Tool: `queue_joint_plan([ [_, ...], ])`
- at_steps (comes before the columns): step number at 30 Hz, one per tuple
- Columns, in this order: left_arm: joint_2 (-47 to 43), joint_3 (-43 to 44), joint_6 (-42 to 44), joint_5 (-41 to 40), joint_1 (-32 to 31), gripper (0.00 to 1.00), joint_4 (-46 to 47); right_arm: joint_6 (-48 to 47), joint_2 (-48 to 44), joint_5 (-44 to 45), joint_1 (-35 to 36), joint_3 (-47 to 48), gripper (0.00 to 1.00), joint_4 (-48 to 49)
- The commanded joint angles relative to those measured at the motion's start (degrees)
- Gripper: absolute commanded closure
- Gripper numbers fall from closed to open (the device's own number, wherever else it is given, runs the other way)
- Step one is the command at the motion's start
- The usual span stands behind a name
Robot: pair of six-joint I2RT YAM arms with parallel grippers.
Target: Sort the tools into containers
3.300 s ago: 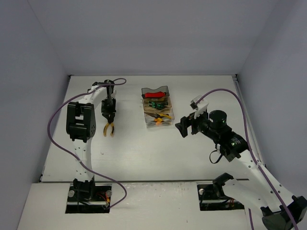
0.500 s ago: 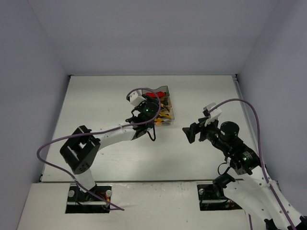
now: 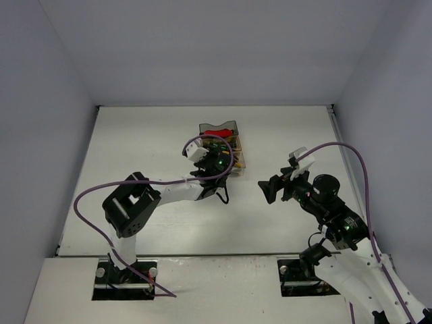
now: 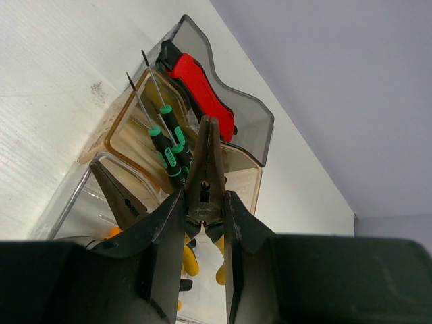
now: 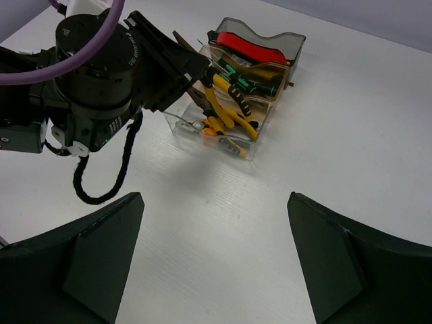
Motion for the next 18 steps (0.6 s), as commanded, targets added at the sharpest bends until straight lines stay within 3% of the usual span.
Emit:
queue_joint_plan([
  [1, -0.8, 4.6, -5.3, -5.6, -1.3, 1.00, 3.2, 0.6, 0.3, -1.4, 0.2, 0.3, 0.14, 3.1],
  [11, 0.7, 5.1, -5.7, -7.5, -3.3, 0.98, 3.2, 0.8, 0.3, -1.1, 0.3, 0.2, 0.13, 3.1],
  [13, 1.1, 5.0, -6.4, -7.5, -3.4, 0.90, 3.2, 0.7, 0.3, -1.3, 0.3, 0.3, 0.13, 3.1],
  [18, 1.0, 4.2, -6.7, -7.2, -3.4, 0.84, 3.2, 0.7, -0.1, -1.0, 0.2, 0.2, 0.12, 3.1],
])
